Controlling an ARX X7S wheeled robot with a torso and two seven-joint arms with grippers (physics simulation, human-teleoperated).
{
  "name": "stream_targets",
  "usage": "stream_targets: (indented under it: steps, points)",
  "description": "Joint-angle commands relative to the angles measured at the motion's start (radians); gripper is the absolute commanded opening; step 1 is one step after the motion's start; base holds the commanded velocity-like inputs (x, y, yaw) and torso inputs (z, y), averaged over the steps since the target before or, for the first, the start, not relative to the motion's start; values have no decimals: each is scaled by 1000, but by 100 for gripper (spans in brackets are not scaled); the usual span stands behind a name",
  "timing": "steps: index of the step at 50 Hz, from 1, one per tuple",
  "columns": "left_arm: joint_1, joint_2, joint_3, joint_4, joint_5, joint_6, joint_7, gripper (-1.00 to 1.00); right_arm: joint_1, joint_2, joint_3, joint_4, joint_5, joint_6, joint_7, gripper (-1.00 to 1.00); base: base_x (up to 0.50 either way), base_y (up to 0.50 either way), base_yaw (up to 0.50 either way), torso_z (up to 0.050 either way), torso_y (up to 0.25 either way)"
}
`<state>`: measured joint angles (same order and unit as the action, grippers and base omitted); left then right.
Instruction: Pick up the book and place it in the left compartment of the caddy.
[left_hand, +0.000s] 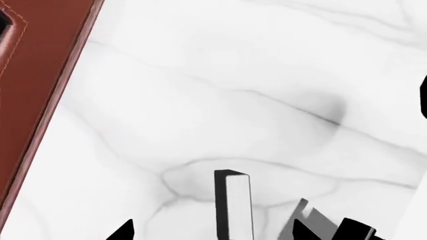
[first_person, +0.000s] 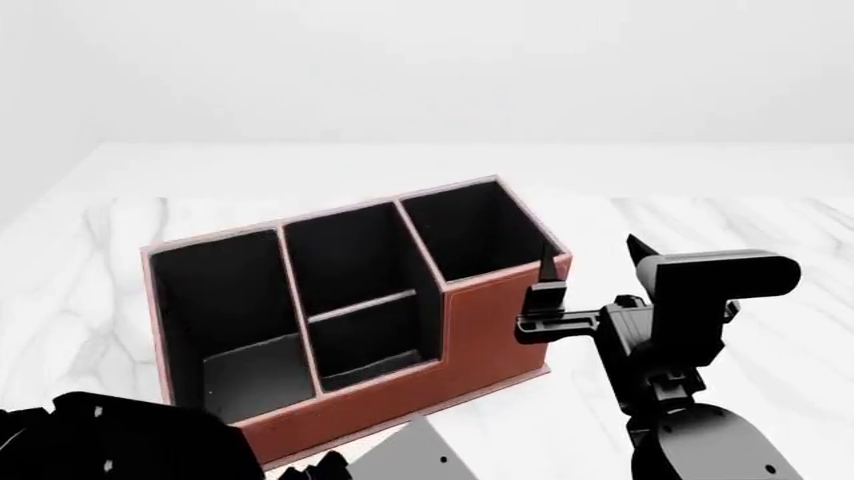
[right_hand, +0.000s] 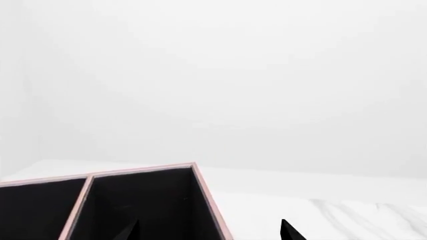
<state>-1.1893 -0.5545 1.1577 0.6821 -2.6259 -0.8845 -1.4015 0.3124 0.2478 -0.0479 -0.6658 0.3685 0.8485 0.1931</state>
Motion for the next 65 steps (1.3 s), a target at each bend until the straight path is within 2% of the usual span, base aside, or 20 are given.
stream_targets:
  steps: [1,21,36,48,65]
  points:
    - [33,36,18,-31,59,-4,39,100,-5,3,-1,10,5,-13,0,100,0,0,0,0,0]
    - [181,63,43,-125,208,-73,195,100,-8,8,8,12,24,-16,6,100,0,0,0,0,0]
    - [273,31,44,-221,312,-123,320,100,-12,12,16,13,38,-22,9,100,0,0,0,0,0]
    - [324,24,54,-278,377,-145,388,100,-11,14,15,16,44,-26,13,100,0,0,0,0,0]
    - [351,67,99,-396,442,-184,455,100,-24,17,21,32,51,-52,12,100,0,0,0,0,0]
